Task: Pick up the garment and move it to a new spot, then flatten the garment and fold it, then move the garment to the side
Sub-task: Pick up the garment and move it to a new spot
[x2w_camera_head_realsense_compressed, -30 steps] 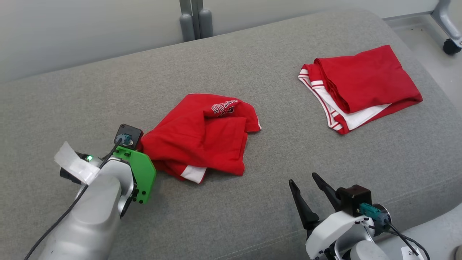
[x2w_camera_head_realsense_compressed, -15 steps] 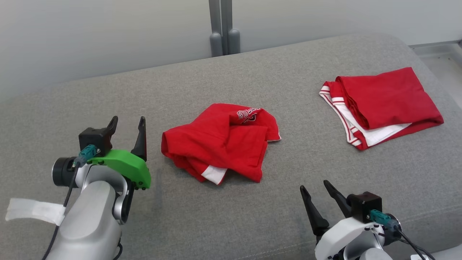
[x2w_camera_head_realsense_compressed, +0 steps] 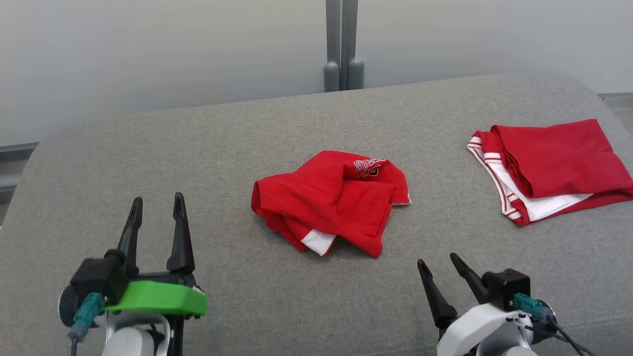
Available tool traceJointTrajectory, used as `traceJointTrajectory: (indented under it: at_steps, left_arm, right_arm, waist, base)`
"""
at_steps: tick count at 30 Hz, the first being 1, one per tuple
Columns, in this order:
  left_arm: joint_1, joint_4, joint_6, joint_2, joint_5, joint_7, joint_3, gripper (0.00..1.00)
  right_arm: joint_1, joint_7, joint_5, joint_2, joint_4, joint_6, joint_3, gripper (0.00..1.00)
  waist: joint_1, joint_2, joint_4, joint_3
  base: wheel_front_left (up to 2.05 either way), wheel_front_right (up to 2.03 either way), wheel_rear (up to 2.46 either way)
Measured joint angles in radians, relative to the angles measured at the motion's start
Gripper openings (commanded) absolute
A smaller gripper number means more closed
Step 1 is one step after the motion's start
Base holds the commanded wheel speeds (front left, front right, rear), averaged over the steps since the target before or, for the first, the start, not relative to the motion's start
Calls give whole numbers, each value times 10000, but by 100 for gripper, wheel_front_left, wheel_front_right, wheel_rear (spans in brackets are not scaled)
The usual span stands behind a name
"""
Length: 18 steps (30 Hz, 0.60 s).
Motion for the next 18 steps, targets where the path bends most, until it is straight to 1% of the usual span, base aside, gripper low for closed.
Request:
traceJointTrajectory:
  at_steps: [6, 11, 18]
  left_arm:
    - [1334, -619, -518, -443, 757, -15, 456, 100]
    - [2033, -625, -602, -535, 1448, -15, 483, 100]
    - [2769, -688, -690, -621, 1787, -15, 803, 100]
  right_arm:
    - [73, 44, -4, -2, -44, -2, -50, 100]
    - [116, 65, -31, 0, -42, -2, -27, 100]
    - [195, 140, -100, -2, -38, -2, -40, 100]
  waist:
    - [0, 0, 226, -126]
    - [0, 0, 292, -180]
    - [0, 0, 334, -244]
  base:
    - [0, 0, 0]
    - [0, 0, 0]
    - [0, 0, 0]
